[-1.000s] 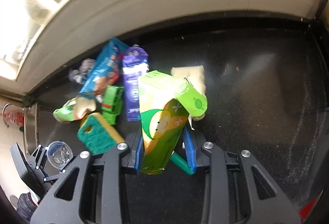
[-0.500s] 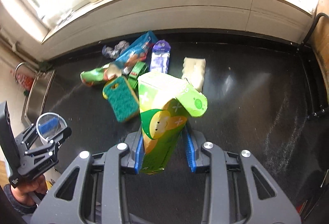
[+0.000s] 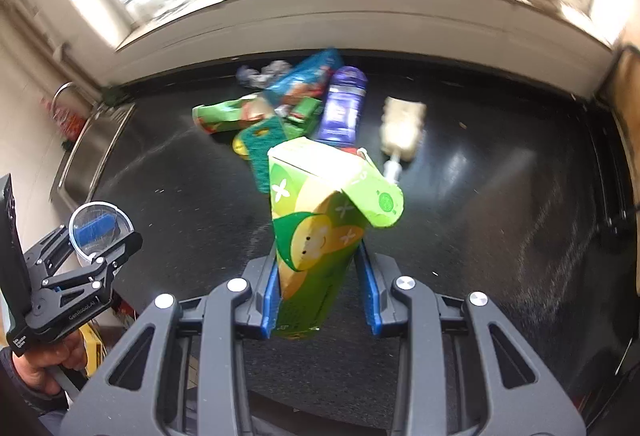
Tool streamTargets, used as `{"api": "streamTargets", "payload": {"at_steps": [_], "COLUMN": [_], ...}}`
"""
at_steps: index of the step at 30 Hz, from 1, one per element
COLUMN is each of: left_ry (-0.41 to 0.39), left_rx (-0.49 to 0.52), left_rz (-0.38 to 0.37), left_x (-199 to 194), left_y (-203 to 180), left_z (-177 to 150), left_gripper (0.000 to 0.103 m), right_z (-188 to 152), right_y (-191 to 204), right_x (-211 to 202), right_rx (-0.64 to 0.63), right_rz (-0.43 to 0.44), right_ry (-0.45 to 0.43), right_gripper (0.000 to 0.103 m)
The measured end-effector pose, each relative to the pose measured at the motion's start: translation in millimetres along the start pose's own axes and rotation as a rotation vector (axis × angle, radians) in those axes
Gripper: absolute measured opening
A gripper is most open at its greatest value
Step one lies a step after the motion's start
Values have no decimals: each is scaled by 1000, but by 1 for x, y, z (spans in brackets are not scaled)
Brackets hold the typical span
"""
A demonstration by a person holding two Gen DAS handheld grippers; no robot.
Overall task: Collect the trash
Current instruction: 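Carry cup and carton to the black bin and open both tools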
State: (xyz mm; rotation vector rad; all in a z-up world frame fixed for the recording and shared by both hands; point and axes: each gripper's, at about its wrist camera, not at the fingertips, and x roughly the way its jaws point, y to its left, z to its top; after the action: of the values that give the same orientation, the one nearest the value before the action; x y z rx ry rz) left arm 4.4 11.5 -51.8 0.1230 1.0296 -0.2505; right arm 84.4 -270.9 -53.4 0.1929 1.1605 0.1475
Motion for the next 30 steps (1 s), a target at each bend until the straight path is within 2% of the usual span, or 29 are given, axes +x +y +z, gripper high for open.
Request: {"api": "streamTargets", "payload": {"at_steps": [5,9,13,17,19,23,26,30], "left_ry": [-30,-34,-14,7,7,-5,-25,-18], "left_rx": [-136,-301,-517,-718,-805,-930,-986,-1029], "left_rz": [84,200,302,374,409,436,426,394], "left_x": [-26,-47,-65,-73,-72,-57,-40,-9], "left_y": [52,116,185,239,263,299,317,334], "left_z": [-26,-70,-135,-203,-241,-304,-339,-365], "left_gripper": [61,61,61,61,61,62,62,62], "right_z": [12,14,-4,-43,-63,-114,-149,-184], "right_y": [72,159,261,369,412,489,531,570], "right_x": [10,27,47,75,91,124,154,193], "right_rx": [-164,-352,-552,-747,-825,-984,-1105,-1209], "right_rz": [78,200,340,475,514,538,511,466], "right_ry": [7,38,102,205,255,335,356,379], "right_gripper": [34,34,34,35,35,35,35,35]}}
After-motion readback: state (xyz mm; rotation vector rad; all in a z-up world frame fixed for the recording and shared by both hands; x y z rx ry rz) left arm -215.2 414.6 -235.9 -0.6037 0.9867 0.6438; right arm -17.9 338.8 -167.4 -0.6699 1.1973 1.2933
